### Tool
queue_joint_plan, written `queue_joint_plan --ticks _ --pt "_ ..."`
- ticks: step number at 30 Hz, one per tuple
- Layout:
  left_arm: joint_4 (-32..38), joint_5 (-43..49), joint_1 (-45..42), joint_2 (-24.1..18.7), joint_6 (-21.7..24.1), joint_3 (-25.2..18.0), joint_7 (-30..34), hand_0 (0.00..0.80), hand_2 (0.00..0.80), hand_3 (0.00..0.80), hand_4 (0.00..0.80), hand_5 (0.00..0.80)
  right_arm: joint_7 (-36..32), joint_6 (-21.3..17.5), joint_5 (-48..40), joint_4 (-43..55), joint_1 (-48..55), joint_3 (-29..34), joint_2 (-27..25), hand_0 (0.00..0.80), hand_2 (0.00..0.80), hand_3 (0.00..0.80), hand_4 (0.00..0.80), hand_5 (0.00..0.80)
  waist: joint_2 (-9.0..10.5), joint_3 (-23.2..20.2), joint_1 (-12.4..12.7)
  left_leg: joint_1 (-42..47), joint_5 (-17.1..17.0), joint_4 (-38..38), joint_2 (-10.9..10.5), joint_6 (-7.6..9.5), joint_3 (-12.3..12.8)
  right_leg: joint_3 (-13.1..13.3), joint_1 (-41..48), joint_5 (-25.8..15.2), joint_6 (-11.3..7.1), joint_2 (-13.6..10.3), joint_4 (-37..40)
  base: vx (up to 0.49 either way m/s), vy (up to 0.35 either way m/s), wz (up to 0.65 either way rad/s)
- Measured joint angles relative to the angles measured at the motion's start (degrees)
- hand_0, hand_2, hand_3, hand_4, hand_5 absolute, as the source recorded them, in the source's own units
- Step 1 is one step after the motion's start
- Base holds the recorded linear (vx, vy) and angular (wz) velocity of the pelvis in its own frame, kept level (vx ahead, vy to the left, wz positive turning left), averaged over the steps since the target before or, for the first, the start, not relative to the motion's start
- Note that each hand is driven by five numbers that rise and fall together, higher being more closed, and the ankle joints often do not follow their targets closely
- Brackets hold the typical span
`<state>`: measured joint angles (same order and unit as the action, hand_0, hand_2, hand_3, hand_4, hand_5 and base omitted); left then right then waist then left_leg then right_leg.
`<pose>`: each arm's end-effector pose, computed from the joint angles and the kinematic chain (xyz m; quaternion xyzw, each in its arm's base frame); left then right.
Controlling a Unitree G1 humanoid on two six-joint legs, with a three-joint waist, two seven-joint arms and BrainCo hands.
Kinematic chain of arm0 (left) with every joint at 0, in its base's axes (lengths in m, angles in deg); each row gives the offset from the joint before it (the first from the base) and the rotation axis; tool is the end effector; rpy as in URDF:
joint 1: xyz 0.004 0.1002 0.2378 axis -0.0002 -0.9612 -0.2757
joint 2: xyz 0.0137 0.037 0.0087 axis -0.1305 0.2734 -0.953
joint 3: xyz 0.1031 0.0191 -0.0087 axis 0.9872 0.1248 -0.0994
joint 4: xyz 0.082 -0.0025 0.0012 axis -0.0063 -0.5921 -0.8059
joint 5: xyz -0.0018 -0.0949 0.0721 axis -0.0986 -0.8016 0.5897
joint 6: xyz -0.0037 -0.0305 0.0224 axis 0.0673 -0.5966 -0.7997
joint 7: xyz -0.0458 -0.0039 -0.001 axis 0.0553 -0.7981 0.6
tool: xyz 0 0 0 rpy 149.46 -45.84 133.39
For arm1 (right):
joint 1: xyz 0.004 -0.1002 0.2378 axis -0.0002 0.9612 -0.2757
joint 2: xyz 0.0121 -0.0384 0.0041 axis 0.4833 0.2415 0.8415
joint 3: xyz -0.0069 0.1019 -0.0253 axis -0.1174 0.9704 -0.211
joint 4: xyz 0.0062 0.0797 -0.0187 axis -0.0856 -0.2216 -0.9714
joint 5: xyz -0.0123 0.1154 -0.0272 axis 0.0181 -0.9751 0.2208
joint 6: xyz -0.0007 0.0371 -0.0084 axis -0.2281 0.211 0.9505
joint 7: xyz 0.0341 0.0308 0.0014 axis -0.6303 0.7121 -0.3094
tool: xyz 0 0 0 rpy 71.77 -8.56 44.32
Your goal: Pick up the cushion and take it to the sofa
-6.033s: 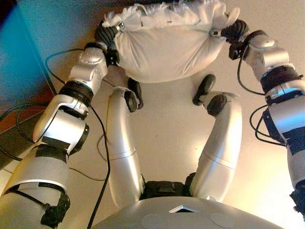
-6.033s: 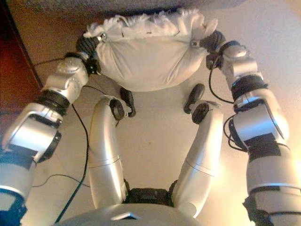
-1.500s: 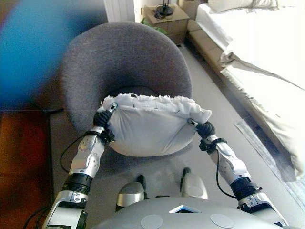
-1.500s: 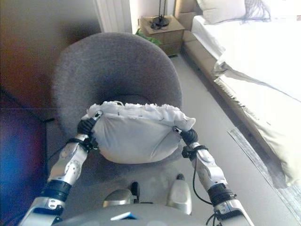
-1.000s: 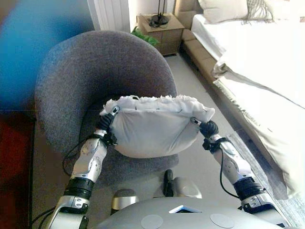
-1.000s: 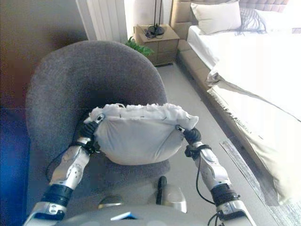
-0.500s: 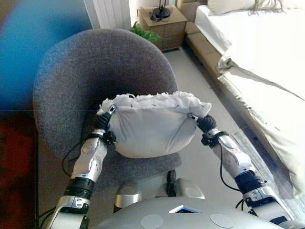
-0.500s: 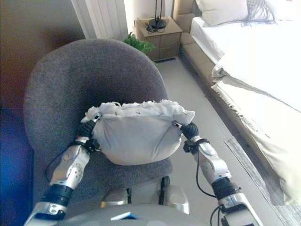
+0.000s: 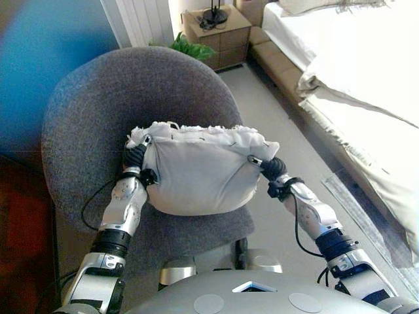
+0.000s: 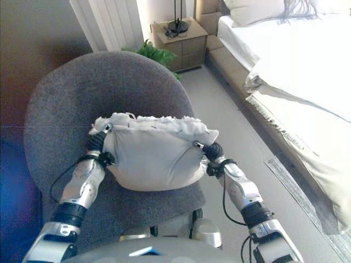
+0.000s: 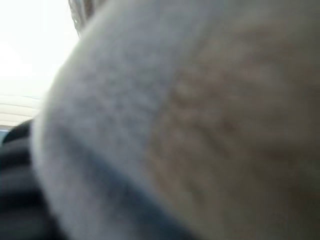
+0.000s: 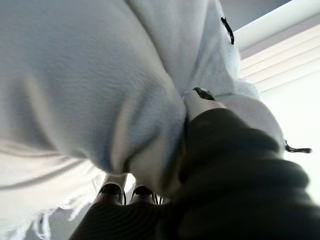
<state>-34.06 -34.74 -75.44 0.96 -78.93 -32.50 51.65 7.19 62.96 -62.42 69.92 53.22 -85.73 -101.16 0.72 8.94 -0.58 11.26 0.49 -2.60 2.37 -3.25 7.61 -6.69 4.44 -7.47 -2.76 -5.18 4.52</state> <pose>0.2400 0.2157 0.0142 -0.0672 0.1010 0.1310 0.9839 0.2321 -0.1516 0.0023 0.1669 0.2373 0.1300 0.9481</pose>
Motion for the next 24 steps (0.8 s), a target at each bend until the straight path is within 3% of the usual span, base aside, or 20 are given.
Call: queue_joint_plan --ticks 7,14,19,24 --pt "-0.4 -0.7 0.0 -0.2 2.8 -1.8 -1.8 0.8 0.8 0.8 0.8 0.8 2.0 3.1 -0.3 0.6 -0.4 -5.5 0.6 0.8 0.8 0.8 0.8 0.8 -0.83 -0.1 0.1 1.0 0.1 -0.2 0.1 -0.1 0.0 0.0 1.2 0.0 0.04 0.2 0.5 0.077 -0.001 -0.02" --pt "-3.8 -2.6 0.4 -0.1 3.4 -2.2 -1.0 0.8 0.8 0.8 0.8 0.8 5.5 4.5 -0.2 1.4 -2.6 -5.8 0.5 0.8 0.8 0.8 0.8 0.8 -3.1 -1.5 0.1 2.6 0.1 -0.5 0.1 -0.12 -0.1 -0.1 2.5 0.3 0.01 0.1 0.6 0.137 0.006 0.01" --pt "-17.5 -5.4 11.6 0.1 5.4 1.5 -1.1 0.8 0.8 0.8 0.8 0.8 8.0 6.2 -0.2 0.3 -6.3 -6.3 0.1 0.8 0.8 0.8 0.8 0.8 -4.42 -0.8 -0.2 -2.7 1.5 5.1 -0.4 0.24 -0.4 -0.1 -2.5 1.2 0.49 -1.0 -4.1 0.005 0.044 -0.02" --pt "-19.2 -7.4 13.6 0.1 7.9 4.9 -1.9 0.8 0.8 0.8 0.8 0.8 8.0 7.4 -0.1 -0.8 -6.6 -7.7 -1.1 0.8 0.8 0.8 0.8 0.8 -5.55 0.5 -2.3 -4.9 2.6 8.1 -0.8 0.44 0.2 0.2 -6.6 2.8 0.51 -2.1 -9.6 -0.011 0.027 -0.1"
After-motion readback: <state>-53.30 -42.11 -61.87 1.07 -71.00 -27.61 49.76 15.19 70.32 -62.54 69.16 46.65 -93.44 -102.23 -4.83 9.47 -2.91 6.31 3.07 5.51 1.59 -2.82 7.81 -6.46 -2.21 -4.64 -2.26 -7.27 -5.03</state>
